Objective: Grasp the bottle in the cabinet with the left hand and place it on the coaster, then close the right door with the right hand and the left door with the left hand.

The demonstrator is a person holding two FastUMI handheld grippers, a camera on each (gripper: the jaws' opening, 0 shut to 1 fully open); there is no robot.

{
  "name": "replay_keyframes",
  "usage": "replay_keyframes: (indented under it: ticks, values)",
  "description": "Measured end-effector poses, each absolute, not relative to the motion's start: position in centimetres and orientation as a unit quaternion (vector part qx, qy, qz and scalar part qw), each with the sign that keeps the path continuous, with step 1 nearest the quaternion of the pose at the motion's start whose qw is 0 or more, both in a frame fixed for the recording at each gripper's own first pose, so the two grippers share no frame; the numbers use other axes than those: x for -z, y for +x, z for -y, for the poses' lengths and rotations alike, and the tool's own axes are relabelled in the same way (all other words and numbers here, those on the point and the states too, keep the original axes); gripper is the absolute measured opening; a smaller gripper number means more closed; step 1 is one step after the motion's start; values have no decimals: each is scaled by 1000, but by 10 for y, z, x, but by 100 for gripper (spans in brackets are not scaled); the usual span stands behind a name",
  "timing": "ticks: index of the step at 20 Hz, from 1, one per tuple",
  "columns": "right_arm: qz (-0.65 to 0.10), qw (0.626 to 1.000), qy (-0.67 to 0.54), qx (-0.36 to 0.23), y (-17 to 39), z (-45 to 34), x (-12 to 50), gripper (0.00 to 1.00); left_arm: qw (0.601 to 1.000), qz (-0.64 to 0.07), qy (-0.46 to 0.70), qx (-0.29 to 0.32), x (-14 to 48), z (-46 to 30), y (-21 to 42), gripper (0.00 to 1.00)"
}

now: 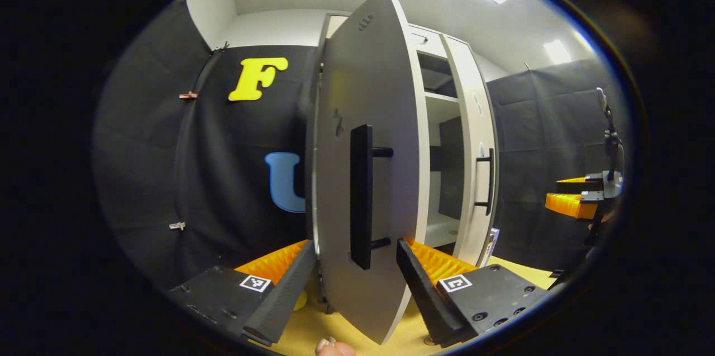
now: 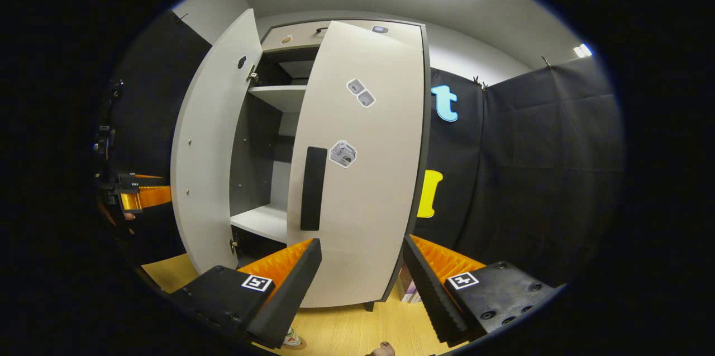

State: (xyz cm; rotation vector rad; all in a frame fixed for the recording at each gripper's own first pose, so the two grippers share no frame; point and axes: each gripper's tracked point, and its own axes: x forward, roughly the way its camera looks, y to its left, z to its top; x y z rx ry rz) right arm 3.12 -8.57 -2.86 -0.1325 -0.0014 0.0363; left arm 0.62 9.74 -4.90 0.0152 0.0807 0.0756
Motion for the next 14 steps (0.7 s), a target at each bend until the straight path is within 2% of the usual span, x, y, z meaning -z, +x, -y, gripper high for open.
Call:
replay_keyframes:
  ticks: [3, 4, 6, 7, 9, 11, 12, 14]
  values:
    - [3, 998, -62, -10, 29, 97, 25, 97, 999, -35, -13, -3, 56, -66, 39, 91]
    - [4, 998, -60, -9, 29, 99, 23, 97, 999, -33, -22, 7, 56, -54, 49, 94]
    - [6, 998, -58, -8, 26, 104, 21, 97, 999, -26, -26, 16, 49, -37, 60, 94]
    - [7, 998, -57, -7, 24, 105, 20, 97, 999, -21, -20, 19, 44, -30, 63, 92]
    - [7, 998, -55, -9, 23, 103, 17, 97, 1000, -19, 2, 24, 38, -19, 59, 94]
    - [10, 998, -52, -21, 23, 97, 16, 97, 999, -19, 20, 21, 36, -14, 50, 92]
    - [10, 998, -50, -29, 22, 93, 16, 97, 999, -20, 22, 20, 37, -10, 45, 95]
    - [11, 998, -48, -40, 22, 86, 14, 97, 999, -19, 13, 22, 36, 0, 33, 94]
